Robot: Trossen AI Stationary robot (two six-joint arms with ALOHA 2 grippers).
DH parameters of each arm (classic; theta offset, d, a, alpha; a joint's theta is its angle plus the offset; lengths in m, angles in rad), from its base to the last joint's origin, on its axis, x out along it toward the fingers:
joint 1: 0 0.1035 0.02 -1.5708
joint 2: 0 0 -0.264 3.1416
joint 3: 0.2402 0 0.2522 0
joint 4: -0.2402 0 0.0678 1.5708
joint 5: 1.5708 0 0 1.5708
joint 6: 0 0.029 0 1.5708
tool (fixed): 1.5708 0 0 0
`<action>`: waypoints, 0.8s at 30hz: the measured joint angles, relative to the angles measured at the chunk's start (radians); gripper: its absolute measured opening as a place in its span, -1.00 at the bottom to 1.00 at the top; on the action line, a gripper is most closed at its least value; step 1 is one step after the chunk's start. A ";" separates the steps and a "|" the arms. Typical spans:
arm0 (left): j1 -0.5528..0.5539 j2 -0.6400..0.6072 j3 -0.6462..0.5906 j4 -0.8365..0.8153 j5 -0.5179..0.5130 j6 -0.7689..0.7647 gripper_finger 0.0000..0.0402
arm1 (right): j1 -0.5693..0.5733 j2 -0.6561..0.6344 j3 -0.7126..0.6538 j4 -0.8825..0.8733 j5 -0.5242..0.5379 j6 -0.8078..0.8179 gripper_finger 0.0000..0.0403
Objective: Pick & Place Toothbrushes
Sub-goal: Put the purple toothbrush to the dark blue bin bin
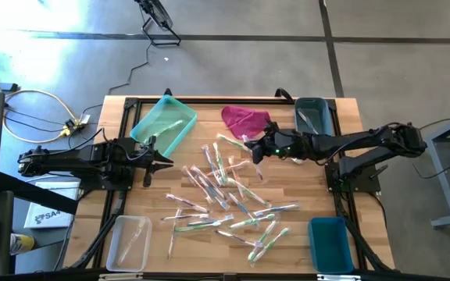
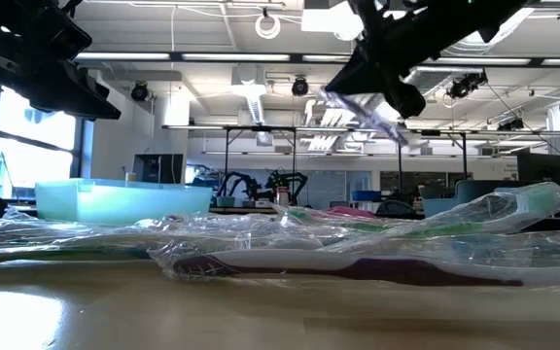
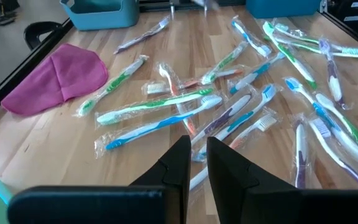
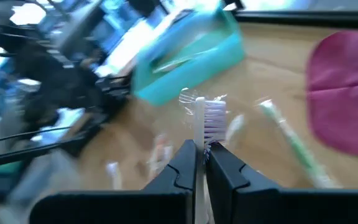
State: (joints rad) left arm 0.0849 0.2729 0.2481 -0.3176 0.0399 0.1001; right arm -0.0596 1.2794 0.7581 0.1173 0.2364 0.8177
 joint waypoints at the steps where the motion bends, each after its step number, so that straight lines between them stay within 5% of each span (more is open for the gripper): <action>1: 0.000 0.000 0.000 0.000 0.000 0.000 -0.75 | 0.003 -0.011 0.000 0.000 -0.021 0.012 -0.96; 10: 0.000 0.000 0.000 0.001 0.000 0.000 -0.75 | 0.072 -0.163 0.000 -0.071 -0.111 0.139 -0.96; 24: 0.000 0.000 0.000 0.029 0.000 -0.001 -0.75 | 0.291 -0.292 0.000 -0.458 0.065 0.490 -0.96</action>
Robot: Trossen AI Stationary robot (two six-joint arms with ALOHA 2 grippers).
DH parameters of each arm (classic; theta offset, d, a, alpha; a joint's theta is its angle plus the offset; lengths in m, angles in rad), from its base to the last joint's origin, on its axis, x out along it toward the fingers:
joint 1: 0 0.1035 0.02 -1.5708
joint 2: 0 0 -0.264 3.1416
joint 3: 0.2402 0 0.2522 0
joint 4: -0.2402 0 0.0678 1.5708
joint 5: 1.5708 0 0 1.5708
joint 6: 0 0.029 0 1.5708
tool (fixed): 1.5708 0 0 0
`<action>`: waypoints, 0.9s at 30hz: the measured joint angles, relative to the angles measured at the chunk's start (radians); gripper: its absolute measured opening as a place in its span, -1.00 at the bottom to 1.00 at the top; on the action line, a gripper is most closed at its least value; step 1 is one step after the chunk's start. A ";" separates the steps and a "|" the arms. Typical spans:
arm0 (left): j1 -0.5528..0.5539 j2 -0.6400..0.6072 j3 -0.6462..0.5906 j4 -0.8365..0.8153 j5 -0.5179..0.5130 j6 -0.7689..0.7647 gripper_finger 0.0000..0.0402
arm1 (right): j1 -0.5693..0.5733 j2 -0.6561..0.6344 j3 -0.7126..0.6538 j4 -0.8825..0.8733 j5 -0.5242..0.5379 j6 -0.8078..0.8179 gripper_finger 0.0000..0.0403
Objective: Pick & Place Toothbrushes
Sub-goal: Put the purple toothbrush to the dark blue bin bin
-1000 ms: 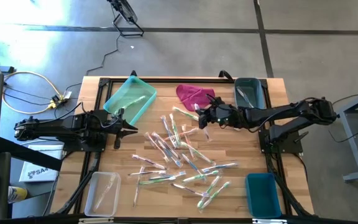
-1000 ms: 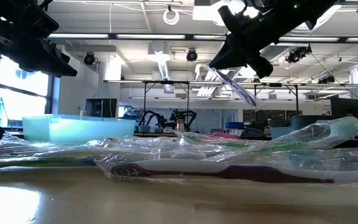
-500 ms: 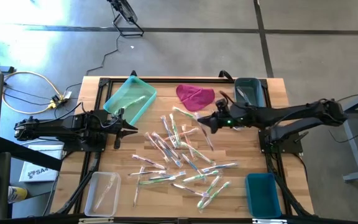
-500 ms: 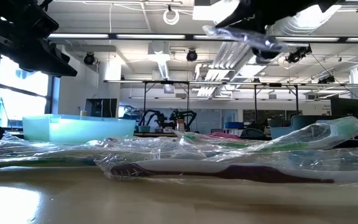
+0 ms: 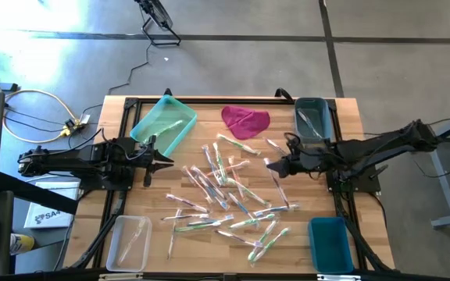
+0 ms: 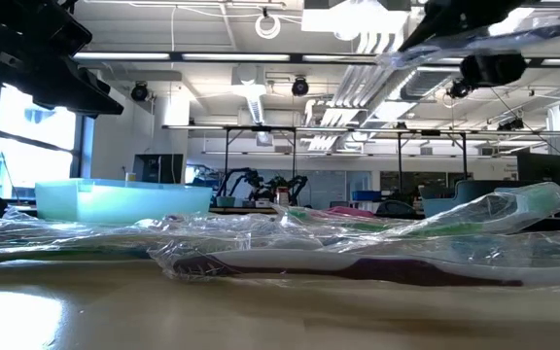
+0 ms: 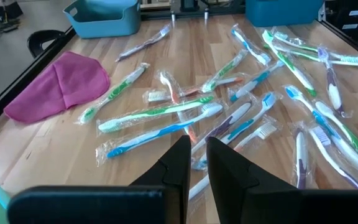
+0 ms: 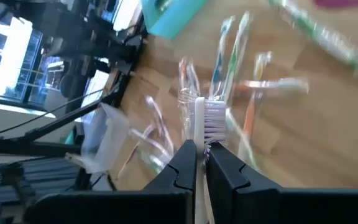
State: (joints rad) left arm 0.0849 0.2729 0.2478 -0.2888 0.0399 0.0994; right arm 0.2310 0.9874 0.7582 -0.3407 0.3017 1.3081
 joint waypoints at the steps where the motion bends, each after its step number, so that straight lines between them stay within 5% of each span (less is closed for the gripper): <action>1: 0.000 0.000 0.000 0.000 0.000 -0.001 -0.75 | 0.017 0.000 0.000 -0.012 0.004 0.026 -0.96; 18: 0.000 0.000 -0.001 0.003 0.000 -0.004 -0.75 | 0.255 0.039 0.000 -0.370 -0.073 0.506 -0.96; 27: 0.000 0.000 -0.001 0.005 0.000 -0.017 -0.75 | 0.356 0.105 0.025 -0.430 0.029 0.566 -0.96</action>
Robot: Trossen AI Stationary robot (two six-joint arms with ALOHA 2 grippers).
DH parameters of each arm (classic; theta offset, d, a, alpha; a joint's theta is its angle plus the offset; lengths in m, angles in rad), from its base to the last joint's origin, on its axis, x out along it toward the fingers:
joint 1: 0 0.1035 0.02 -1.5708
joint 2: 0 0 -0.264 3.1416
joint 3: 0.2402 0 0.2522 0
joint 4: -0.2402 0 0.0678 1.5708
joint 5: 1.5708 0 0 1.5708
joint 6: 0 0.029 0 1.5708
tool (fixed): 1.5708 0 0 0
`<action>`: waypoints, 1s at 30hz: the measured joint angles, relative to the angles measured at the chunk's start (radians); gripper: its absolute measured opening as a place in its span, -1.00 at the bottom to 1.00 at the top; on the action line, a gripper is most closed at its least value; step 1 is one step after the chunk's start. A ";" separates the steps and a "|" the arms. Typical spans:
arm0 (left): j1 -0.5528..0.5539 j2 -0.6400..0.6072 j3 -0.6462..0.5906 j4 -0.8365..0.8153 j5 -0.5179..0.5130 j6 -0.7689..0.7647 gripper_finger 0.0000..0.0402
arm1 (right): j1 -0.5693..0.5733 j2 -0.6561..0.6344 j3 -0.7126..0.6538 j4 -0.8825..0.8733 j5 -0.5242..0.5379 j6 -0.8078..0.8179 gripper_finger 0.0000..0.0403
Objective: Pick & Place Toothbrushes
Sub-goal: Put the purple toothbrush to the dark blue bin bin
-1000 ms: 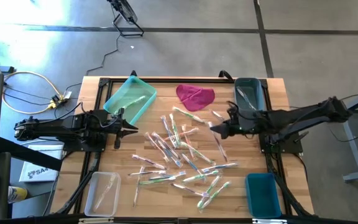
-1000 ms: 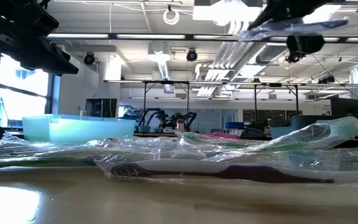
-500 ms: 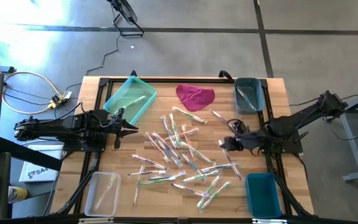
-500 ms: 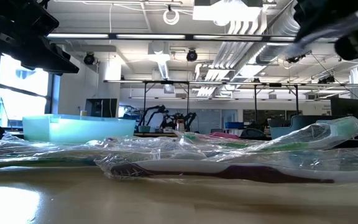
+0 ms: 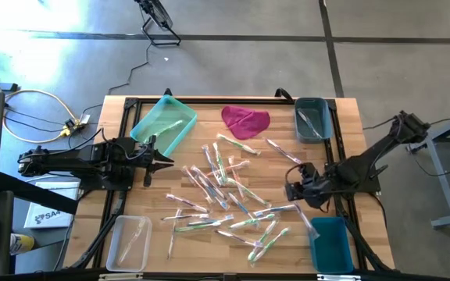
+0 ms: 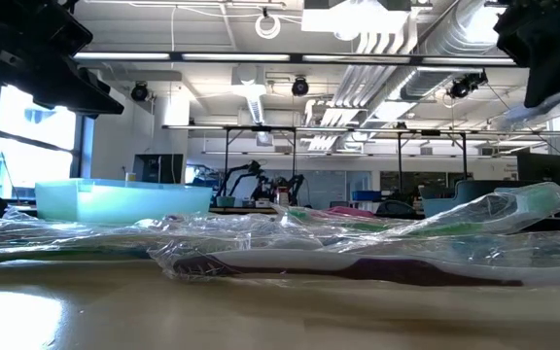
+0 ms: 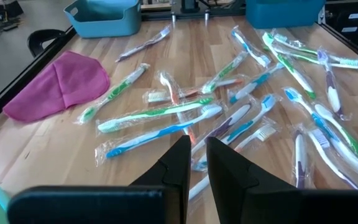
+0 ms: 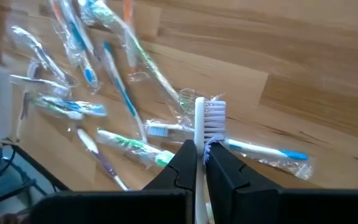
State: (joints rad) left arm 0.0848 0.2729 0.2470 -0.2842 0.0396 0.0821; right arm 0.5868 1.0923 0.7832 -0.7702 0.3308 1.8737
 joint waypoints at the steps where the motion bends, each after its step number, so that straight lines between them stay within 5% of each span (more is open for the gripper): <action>1: 0.000 0.000 0.000 0.003 -0.001 -0.006 -0.75 | 0.011 0.013 0.016 -0.011 0.013 -0.001 -0.96; 16: 0.000 0.000 -0.001 0.049 -0.007 -0.027 -0.75 | 0.209 0.314 0.322 -0.478 0.091 0.158 -0.96; 30: 0.000 0.000 0.000 0.049 -0.008 -0.035 -0.75 | 0.324 0.431 0.350 -0.689 -0.008 0.359 -0.96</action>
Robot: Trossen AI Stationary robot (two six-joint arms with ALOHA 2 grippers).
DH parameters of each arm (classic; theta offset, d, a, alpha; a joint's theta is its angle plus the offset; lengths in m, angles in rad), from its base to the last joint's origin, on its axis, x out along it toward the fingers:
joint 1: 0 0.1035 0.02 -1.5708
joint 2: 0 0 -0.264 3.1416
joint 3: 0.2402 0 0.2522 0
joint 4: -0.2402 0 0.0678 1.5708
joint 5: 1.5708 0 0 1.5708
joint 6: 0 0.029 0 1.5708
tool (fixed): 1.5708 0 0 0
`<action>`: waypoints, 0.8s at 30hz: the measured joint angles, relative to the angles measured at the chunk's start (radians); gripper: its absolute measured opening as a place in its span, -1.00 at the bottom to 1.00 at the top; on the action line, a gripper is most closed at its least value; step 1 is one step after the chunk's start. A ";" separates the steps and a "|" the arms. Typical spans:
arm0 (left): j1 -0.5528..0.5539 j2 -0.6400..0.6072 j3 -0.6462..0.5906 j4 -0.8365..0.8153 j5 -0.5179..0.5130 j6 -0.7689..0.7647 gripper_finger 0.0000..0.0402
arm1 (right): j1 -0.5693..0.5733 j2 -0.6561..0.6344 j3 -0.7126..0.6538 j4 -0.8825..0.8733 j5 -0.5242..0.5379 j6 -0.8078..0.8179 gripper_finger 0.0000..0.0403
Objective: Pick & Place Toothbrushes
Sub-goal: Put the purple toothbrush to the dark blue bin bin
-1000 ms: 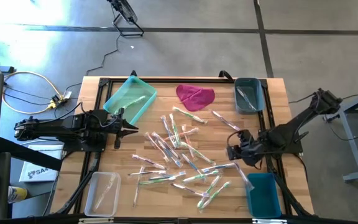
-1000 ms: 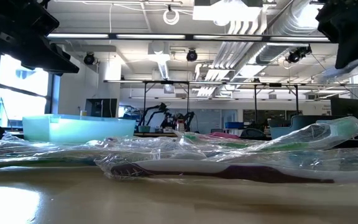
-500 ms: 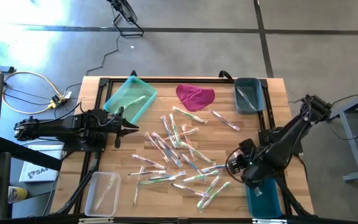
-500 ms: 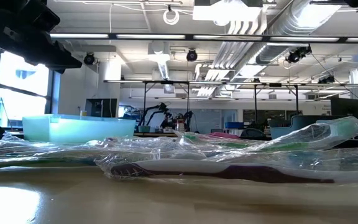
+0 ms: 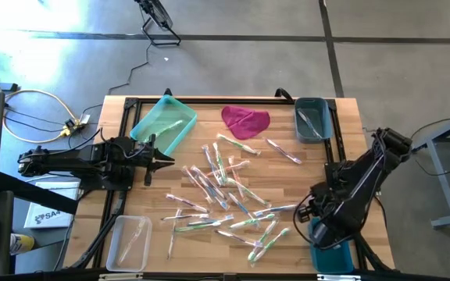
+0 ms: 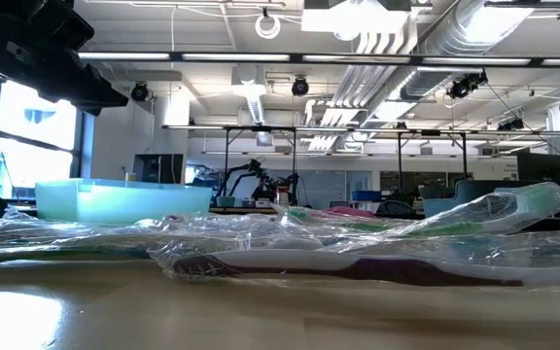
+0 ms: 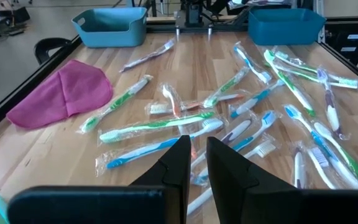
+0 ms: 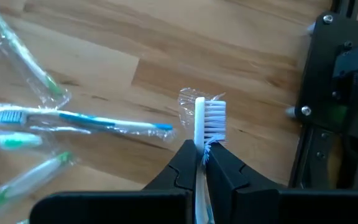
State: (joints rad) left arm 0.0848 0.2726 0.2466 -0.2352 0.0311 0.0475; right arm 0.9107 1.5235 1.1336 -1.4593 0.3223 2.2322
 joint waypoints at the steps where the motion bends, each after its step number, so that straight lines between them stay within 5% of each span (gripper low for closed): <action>1: 0.000 0.000 0.000 0.000 0.000 0.000 -0.75 | 0.007 0.001 0.000 0.000 -0.005 0.000 -0.96; 24: 0.000 0.000 0.000 0.023 -0.042 -0.062 -0.75 | 0.123 0.159 0.000 0.032 0.051 -0.008 -0.91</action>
State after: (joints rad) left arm 0.0849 0.2727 0.2466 -0.2119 -0.0108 -0.0142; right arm 1.0336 1.6829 1.1332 -1.4277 0.3732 2.2246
